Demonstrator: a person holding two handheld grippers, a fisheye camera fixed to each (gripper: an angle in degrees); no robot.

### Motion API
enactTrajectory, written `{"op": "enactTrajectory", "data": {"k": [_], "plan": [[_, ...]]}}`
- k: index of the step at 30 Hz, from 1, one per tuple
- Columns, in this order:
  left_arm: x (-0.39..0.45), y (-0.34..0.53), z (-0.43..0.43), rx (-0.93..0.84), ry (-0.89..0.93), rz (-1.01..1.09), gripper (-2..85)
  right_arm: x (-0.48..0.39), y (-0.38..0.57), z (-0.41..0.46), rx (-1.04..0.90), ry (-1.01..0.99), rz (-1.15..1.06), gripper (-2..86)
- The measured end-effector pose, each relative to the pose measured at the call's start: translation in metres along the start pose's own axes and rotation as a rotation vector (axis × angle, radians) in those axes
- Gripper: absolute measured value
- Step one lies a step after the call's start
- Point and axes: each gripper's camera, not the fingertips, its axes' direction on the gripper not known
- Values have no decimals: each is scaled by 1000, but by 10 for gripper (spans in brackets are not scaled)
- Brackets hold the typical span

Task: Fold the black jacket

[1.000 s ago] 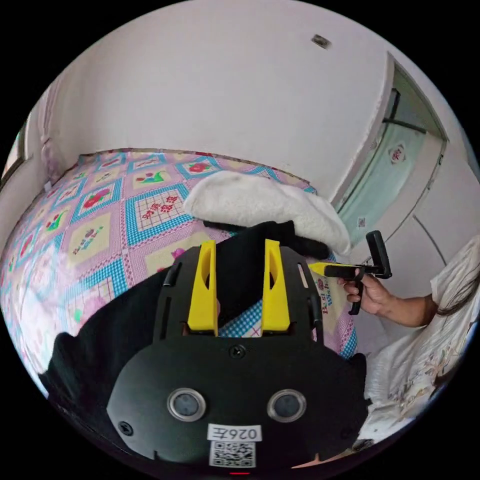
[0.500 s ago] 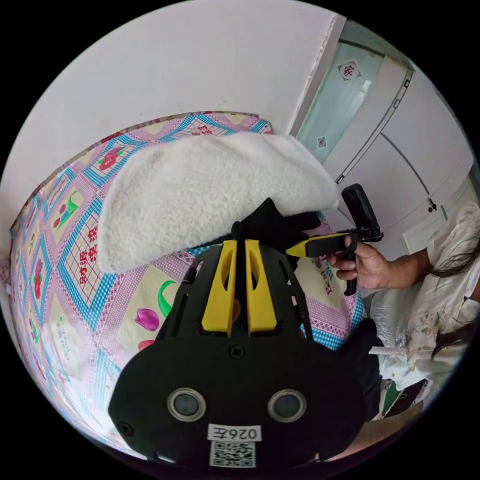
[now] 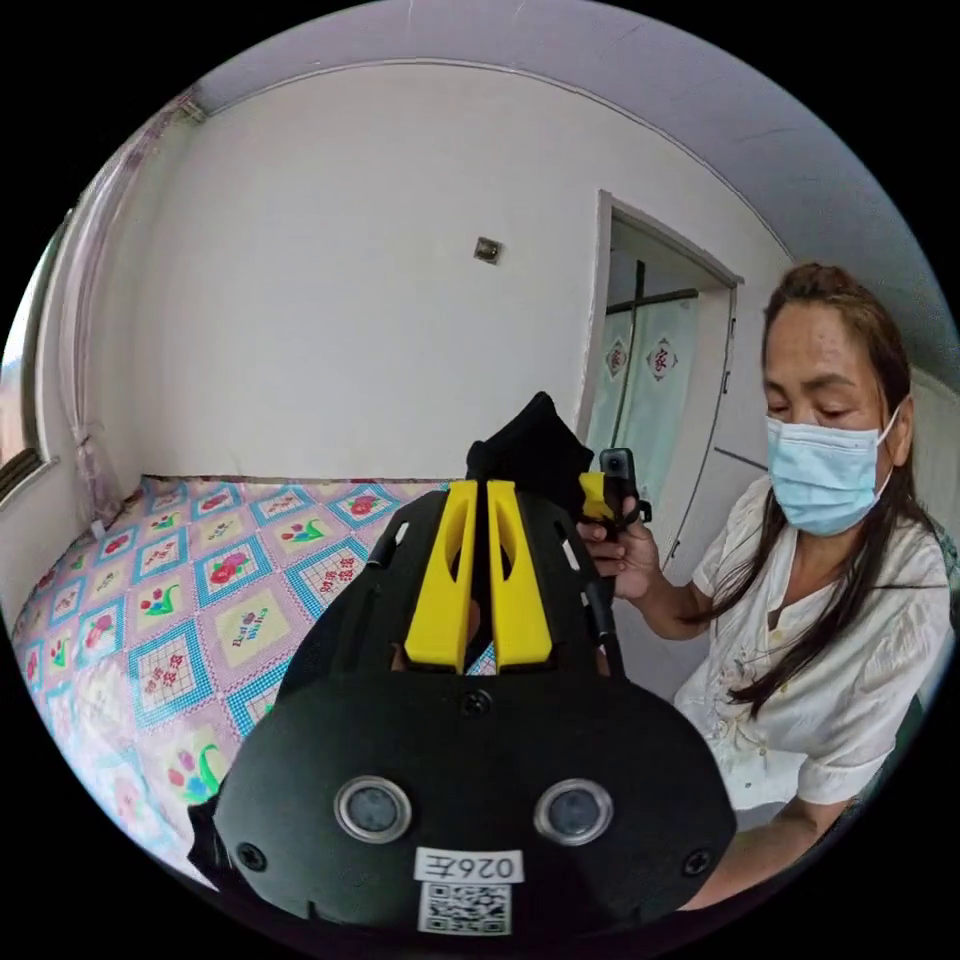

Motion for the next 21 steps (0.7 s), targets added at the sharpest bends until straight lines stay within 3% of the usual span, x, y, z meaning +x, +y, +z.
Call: {"op": "enactTrajectory", "data": {"k": [5,7,11,14,17,21], "plan": [[17,109,-139,52,-149,-260,-3,-100,75,126,-262,-175,-107,-10],[18,194,-176,73,-147,-486,-4,-125,123,161,-401,-227,-92,-10],[25,325,-201,93,-171,-873,-8,-167,260,226,-785,-250,-66,3],[35,393,-225,244,-278,-1111,-9,-176,330,251,-1049,-238,-39,23],[24,394,-225,317,-317,-1180,-10,-156,329,243,-995,-184,52,29],[-36,314,-158,85,-273,-1045,-10,-100,299,239,-853,28,95,22]]}}
